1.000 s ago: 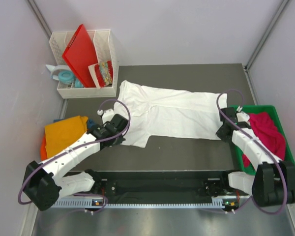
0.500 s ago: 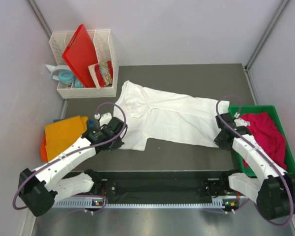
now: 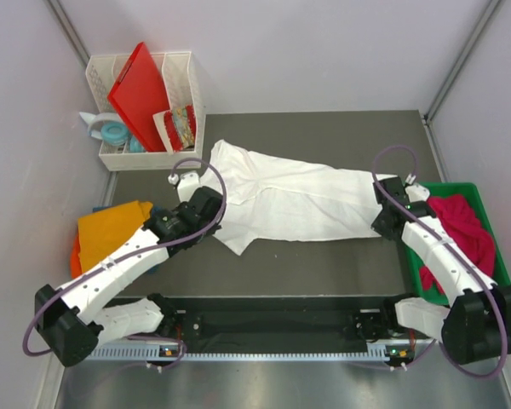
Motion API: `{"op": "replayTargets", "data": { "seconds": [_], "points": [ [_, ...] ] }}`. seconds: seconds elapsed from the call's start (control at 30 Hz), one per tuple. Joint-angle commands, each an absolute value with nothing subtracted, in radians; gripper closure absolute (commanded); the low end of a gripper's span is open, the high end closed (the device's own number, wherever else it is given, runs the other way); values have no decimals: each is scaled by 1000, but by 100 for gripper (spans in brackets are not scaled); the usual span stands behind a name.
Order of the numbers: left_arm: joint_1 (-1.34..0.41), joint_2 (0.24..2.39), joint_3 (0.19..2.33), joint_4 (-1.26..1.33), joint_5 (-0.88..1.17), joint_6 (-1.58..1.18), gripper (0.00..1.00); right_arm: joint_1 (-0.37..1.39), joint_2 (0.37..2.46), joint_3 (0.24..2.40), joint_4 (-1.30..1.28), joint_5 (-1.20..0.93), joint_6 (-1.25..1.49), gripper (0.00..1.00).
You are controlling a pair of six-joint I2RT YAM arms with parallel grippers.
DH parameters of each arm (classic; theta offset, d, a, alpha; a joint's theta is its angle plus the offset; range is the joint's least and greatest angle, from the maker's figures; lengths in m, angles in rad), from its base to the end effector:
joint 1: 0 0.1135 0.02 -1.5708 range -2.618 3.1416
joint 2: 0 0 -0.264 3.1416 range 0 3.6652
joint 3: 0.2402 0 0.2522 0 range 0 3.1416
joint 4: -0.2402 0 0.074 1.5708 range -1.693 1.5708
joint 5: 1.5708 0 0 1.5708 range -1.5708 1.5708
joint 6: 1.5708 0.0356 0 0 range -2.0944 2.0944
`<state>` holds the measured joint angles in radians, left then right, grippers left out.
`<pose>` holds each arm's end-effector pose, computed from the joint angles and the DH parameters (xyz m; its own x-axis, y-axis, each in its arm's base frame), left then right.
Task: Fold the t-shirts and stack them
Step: Grap the side of the flattened tshirt closest away from the robot with both arms, then fold the other side of the tshirt into a rectangle
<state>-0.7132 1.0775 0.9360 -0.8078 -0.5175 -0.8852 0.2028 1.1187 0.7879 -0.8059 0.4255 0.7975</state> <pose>0.1681 -0.1222 0.2856 -0.6608 -0.3178 -0.6800 -0.2538 0.9472 -0.1960 0.1994 0.0260 0.2316 -0.6303 0.5358 -0.5618 0.6266 0.7784 0.0394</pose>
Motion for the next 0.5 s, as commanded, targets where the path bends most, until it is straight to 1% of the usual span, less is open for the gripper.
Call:
{"op": "replayTargets", "data": {
  "seconds": [0.0,0.23,0.47],
  "points": [
    [-713,1143,1017,-637,-621,-761,100,209,1166,870,-762,521,743,100],
    [-675,1314,1107,-561,-650,-696,100,164,1275,936,-712,551,716,100],
    [-575,1437,1146,-485,-634,-667,100,110,1391,971,-667,555,690,100]
  ]
}}
